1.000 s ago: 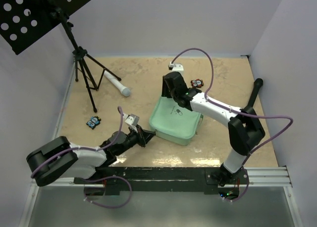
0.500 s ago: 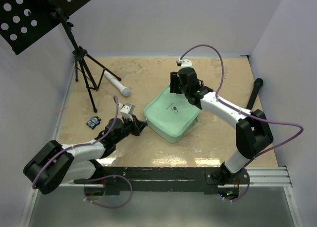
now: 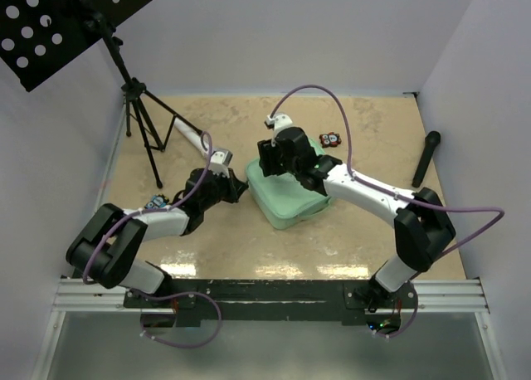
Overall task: Organize the medicine kit
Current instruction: Zip the medicine box at the center of the board.
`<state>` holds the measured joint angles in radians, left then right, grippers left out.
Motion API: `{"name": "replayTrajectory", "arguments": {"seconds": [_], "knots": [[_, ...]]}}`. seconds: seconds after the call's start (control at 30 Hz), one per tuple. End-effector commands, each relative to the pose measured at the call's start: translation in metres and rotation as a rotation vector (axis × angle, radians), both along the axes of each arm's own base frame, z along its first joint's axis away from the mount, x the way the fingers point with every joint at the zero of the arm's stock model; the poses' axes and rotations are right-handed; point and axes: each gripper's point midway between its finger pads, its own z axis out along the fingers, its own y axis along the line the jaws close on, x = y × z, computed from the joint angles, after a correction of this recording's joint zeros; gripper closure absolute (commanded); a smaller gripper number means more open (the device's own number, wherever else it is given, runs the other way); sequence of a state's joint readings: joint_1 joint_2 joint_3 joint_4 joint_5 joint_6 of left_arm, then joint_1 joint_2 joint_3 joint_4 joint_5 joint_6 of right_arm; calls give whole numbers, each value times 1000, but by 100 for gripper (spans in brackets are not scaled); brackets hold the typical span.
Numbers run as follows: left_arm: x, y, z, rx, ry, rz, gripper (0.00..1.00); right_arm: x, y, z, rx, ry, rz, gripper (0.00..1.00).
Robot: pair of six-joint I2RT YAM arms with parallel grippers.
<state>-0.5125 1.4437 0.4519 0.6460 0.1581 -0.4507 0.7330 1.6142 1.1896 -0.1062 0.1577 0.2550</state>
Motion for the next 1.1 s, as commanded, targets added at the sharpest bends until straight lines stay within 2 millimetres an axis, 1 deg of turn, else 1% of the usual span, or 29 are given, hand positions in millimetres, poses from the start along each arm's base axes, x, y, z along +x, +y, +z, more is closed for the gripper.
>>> {"name": "replayTrajectory", "arguments": {"seconds": [0.0, 0.13, 0.23, 0.33, 0.4, 0.47, 0.5, 0.57, 0.7, 0.77, 0.87, 0.9, 1.07], "knots": [[24, -4, 14, 19, -56, -56, 100, 6, 5, 18, 3, -42, 6, 41], [32, -9, 21, 0, -76, -79, 100, 9, 14, 2, 9, -4, 16, 41], [31, -13, 24, -25, -80, -93, 100, 14, 27, -8, 33, 29, 24, 41], [30, -14, 23, -35, -78, -98, 100, 22, 33, -23, 21, 47, -3, 43], [29, -12, 22, -29, -79, -95, 100, 29, 34, -28, 13, 47, -27, 44], [29, -12, 22, -21, -79, -96, 100, 32, 36, -28, 24, 38, -31, 44], [29, -10, 20, -16, -76, -94, 100, 33, 41, -29, 32, 41, -21, 44], [29, -10, 21, -16, -82, -91, 100, 35, 46, -36, 21, 59, -7, 44], [26, -10, 19, -29, -72, -88, 100, 42, 50, -45, 9, 69, -22, 48], [25, -9, 20, -33, -74, -85, 100, 44, 49, -53, -8, 82, -41, 51], [23, -8, 23, -37, -81, -85, 100, 46, 45, -62, -23, 96, -65, 54], [23, -8, 24, -36, -85, -84, 100, 46, 45, -64, -29, 97, -67, 54], [22, -7, 30, -43, -96, -83, 100, 45, 47, -87, -56, 144, -62, 54]]}}
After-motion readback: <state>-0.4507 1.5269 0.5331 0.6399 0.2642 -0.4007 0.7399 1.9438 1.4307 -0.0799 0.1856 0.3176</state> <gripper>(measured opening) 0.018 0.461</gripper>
